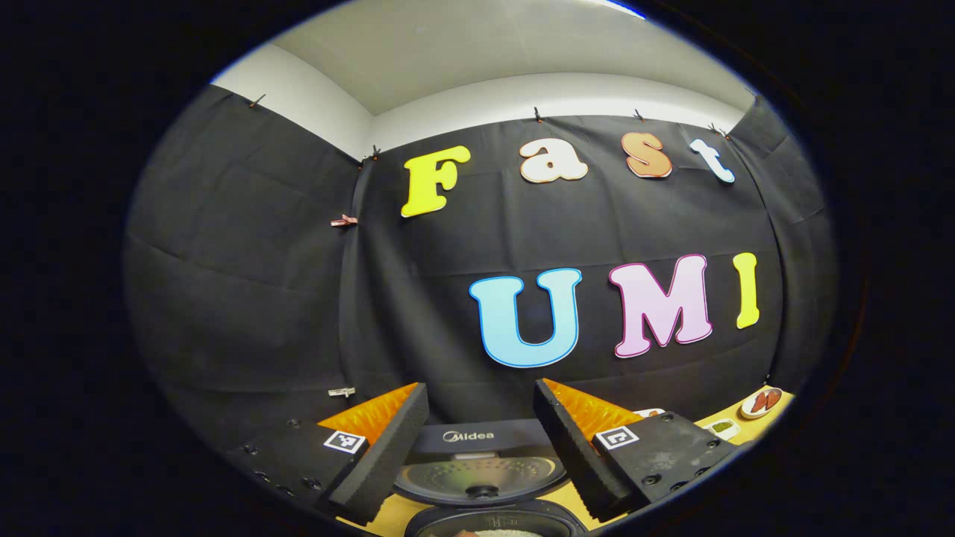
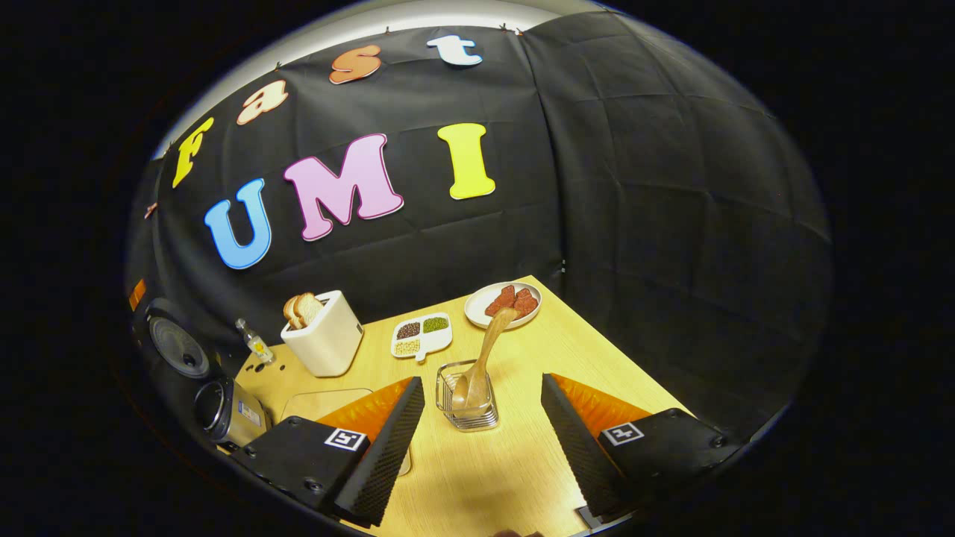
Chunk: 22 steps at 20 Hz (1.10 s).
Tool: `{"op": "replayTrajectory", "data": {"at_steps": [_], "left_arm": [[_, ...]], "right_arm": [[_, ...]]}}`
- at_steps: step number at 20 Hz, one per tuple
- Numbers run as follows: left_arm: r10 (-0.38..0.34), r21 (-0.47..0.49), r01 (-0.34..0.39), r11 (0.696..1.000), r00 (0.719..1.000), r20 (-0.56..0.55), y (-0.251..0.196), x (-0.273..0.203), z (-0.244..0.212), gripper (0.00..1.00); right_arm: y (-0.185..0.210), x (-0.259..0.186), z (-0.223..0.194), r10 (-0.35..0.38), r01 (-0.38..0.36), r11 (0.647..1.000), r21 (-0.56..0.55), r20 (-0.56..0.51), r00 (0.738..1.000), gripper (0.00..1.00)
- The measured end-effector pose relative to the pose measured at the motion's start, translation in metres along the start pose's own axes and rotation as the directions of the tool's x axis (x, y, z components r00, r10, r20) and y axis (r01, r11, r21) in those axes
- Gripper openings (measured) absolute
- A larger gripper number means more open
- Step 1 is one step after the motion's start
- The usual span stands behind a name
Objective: Close the left gripper, press the button to open the rice cooker; take a wooden spoon from the chopstick holder with the right hand, scoop a spoonful of rice and pour it into the rice cooker, then put the wooden spoon back into the chopstick holder.
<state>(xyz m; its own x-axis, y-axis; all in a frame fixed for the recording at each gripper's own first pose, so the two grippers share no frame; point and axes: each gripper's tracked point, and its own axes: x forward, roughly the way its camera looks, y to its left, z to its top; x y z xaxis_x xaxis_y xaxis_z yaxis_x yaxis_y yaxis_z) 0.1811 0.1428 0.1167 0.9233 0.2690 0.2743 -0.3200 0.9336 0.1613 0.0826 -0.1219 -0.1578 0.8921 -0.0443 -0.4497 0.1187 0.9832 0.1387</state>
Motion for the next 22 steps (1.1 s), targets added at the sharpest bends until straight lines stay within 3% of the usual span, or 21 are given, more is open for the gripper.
{"op": "replayTrajectory", "data": {"at_steps": [3, 8, 14, 22], "left_arm": [[-0.014, -0.003, 0.014, 1.000, 1.000, -0.006, 0.002, 0.019, -0.008, 0.96], [-0.018, 0.013, 0.020, 1.000, 0.993, -0.113, 0.005, 0.032, -0.037, 0.99], [-0.015, -0.028, 0.010, 1.000, 0.984, -0.178, 0.000, 0.006, -0.042, 0.99], [0.015, -0.092, -0.056, 0.994, 0.919, -0.393, -0.011, -0.067, -0.068, 1.00]], "right_arm": [[0.017, -0.009, 0.014, 0.003, -0.003, 1.000, 0.006, 0.044, 0.999, 0.98], [0.047, -0.016, 0.016, 0.043, -0.041, 0.998, -0.045, 0.060, 0.997, 0.98], [0.068, -0.014, 0.016, 0.087, -0.084, 0.995, -0.046, 0.063, 0.994, 0.99], [0.080, -0.007, 0.013, 0.137, -0.135, 0.990, -0.039, 0.054, 0.989, 0.99]]}}
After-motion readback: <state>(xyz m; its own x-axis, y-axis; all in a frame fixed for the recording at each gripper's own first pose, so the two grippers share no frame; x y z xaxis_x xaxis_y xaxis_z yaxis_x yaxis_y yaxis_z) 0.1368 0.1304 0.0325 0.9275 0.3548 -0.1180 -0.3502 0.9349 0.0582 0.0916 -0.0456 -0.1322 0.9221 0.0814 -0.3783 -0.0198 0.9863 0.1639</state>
